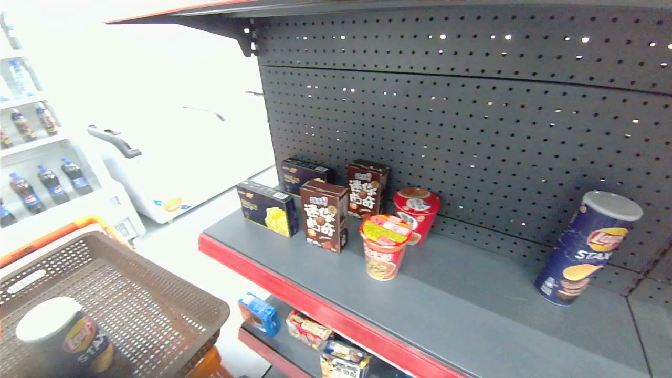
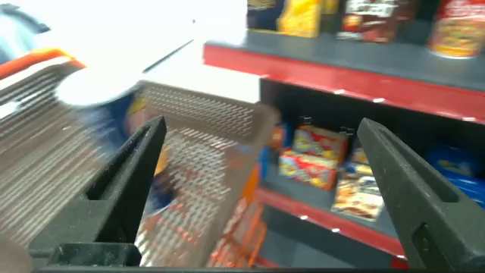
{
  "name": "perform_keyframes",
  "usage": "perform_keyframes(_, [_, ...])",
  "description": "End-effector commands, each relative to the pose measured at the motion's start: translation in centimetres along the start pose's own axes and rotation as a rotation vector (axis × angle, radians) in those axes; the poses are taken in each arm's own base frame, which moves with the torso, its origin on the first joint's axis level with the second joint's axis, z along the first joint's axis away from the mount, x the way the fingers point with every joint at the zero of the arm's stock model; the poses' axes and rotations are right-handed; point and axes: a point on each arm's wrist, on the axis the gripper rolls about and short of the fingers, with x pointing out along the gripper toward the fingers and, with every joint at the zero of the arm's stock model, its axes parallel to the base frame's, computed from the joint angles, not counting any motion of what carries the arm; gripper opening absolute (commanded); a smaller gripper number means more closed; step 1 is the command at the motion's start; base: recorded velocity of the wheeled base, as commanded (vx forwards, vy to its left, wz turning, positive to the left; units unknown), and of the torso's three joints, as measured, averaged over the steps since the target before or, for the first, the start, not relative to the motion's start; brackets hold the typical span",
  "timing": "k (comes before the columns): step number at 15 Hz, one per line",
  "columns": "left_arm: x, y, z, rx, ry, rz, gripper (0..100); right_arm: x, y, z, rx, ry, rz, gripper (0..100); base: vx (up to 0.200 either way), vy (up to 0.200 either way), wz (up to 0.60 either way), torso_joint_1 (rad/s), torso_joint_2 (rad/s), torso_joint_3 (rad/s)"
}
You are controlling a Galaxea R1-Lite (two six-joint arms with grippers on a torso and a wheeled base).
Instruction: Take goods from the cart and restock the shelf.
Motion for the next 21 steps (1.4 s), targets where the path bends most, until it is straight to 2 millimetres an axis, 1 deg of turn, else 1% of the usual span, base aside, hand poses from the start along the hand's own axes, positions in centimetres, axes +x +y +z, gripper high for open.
perform_keyframes(1, [0.0,0.0,0.0,0.001,0.002,-0.002,100,0.0,0.0,0.0,0.0,0.002,0.0,100,0.0,0.0,0.6,-0.002,0.0,0.002])
perform_keyframes(6, [0.0,0.0,0.0,0.001,0.0,0.006,100,0.0,0.0,0.0,0.001,0.002,0.0,100,0.0,0.0,0.6,0.002,0.0,0.003])
perform_keyframes(7, [-0.3,0.0,1.2,0.022,-0.044,0.017,100,0.0,0.0,0.0,0.003,0.002,0.0,100,0.0,0.0,0.6,0.007,0.01,0.002])
perform_keyframes(8, [-0.9,0.1,3.7,0.058,-0.097,0.019,100,0.0,0.0,0.0,0.003,0.002,0.002,100,0.0,0.0,0.0,0.0,0.0,0.0])
perform_keyframes(9, [-0.8,0.2,7.8,0.08,-0.071,0.014,100,0.0,0.0,0.0,0.003,0.002,0.002,100,0.0,0.0,0.0,0.0,0.0,0.0])
perform_keyframes(10, [1.0,0.4,15.4,0.081,-0.016,0.016,100,0.0,0.0,0.0,0.004,0.002,0.002,100,0.0,0.0,0.0,0.0,0.0,0.0])
perform_keyframes(11, [3.7,0.6,18.9,0.082,0.061,0.011,100,0.0,0.0,0.0,0.004,0.002,0.0,100,0.0,0.0,0.0,0.0,0.0,0.0])
perform_keyframes(12, [5.9,0.6,20.1,0.084,0.135,0.013,100,0.0,0.0,0.0,0.004,0.002,0.002,100,0.0,0.0,0.0,0.0,0.0,0.0])
perform_keyframes(13, [7.8,0.7,20.1,0.081,0.217,0.004,100,0.0,0.0,0.0,0.004,0.002,0.003,100,0.0,0.0,0.0,0.0,0.0,0.0])
perform_keyframes(14, [9.4,0.7,19.4,0.081,0.282,0.001,100,0.0,0.0,0.0,0.004,0.002,0.0,100,0.0,0.0,0.0,0.0,0.0,0.0])
perform_keyframes(15, [10.5,0.7,18.8,0.071,0.33,-0.011,100,0.0,0.0,0.0,0.003,0.002,0.002,100,0.0,0.0,0.0,0.0,0.0,0.0])
perform_keyframes(17, [13.3,0.7,16.9,0.043,0.459,-0.097,100,0.0,0.0,0.0,0.004,0.002,0.002,100,0.0,0.0,0.0,0.0,0.0,0.0])
perform_keyframes(18, [14.7,0.8,15.7,0.024,0.506,-0.156,100,0.0,0.0,0.0,0.003,0.0,0.002,100,0.0,0.0,0.0,0.0,0.0,0.0])
perform_keyframes(19, [15.9,0.8,14.6,0.017,0.529,-0.181,100,0.0,0.0,0.0,0.003,0.002,0.002,100,0.0,0.0,0.0,0.0,0.0,0.0])
perform_keyframes(20, [17.0,0.9,12.9,0.009,0.544,-0.189,100,0.0,0.0,0.0,0.004,0.002,0.003,100,0.0,0.0,0.0,0.0,0.0,0.0])
perform_keyframes(21, [18.4,0.9,10.3,0.008,0.554,-0.198,100,0.0,0.0,0.0,0.004,0.002,0.002,100,0.0,0.0,0.0,0.0,0.0,0.0])
